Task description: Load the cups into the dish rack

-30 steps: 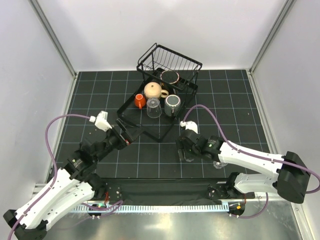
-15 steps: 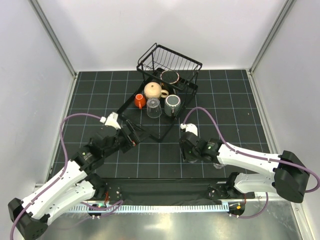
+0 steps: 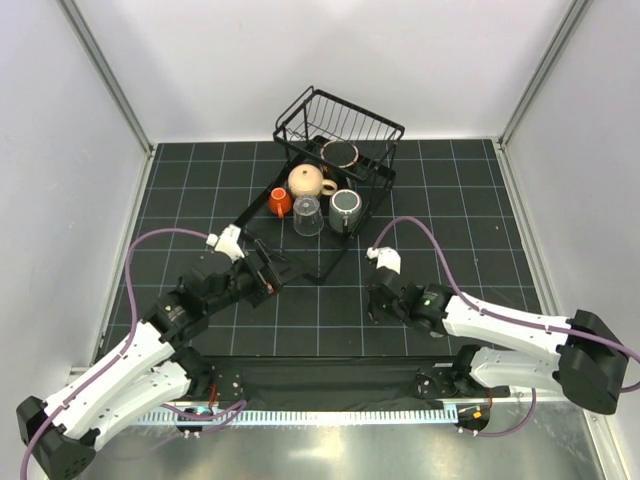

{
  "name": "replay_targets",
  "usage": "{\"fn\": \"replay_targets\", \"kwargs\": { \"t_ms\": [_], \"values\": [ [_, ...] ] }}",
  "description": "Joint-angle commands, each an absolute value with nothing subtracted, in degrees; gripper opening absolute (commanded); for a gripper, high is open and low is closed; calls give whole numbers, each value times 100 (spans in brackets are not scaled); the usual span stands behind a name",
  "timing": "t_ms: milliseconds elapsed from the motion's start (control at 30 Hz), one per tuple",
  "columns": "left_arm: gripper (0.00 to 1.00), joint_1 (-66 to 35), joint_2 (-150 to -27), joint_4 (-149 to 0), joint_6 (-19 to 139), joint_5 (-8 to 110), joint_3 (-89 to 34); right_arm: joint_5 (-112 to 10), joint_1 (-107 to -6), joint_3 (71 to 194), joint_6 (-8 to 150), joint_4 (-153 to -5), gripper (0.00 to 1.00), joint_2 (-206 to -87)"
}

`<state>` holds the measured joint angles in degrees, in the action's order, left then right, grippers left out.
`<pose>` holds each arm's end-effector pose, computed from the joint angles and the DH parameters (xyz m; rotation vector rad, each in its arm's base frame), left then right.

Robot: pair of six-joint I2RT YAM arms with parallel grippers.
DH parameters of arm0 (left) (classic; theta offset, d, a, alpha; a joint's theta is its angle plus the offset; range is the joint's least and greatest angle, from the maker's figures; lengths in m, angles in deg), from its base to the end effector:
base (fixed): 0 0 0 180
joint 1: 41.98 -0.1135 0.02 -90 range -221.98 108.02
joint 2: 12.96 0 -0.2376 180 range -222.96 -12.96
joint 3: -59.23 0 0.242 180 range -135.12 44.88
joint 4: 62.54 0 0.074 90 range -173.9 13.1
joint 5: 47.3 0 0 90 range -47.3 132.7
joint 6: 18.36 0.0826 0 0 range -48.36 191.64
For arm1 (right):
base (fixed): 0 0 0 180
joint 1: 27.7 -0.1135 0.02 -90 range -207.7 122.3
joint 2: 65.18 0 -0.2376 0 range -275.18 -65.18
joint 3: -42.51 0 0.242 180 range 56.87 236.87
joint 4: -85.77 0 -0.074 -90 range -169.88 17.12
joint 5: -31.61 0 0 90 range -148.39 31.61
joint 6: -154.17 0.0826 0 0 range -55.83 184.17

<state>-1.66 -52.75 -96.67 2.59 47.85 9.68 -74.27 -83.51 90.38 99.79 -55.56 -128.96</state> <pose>0.1616 -0.1469 0.2421 -0.4947 2.1946 -1.2416 0.1517 0.1831 0.1353 -0.3284 2.4796 0.3279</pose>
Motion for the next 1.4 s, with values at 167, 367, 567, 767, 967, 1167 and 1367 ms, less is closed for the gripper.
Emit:
{"fn": "replay_targets", "kwargs": {
  "t_ms": [167, 367, 567, 767, 967, 1167, 1367],
  "values": [
    [100, -181, -5312, -8342, -113, 5702, 1183, -7334, -8360, 8930, 9916, -6097, 4, -11883],
    [100, -190, -5338, -7149, -490, 6054, 1499, -7088, -8351, 8772, 9608, -6931, 4, -10317],
    [100, -85, -5532, -5942, -465, 6388, 1701, -6351, -8359, 8614, 9467, -8117, 4, -9094],
    [100, 477, -5664, -5431, 392, 6028, 1405, -5981, -8351, 8420, 9756, -9216, 4, -8724],
    [100, 961, -5927, -5695, 1240, 5712, 998, -5532, -8351, 8148, 10151, -10155, 4, -8662],
    [100, 1190, -6243, -5203, 1223, 5632, 981, -5374, -8359, 7902, 10249, -10747, 4, -8644],
    [100, 1295, -6516, -5027, 1161, 5667, 797, -5242, -8351, 7805, 10276, -10949, 4, -8697]
  ]
}}
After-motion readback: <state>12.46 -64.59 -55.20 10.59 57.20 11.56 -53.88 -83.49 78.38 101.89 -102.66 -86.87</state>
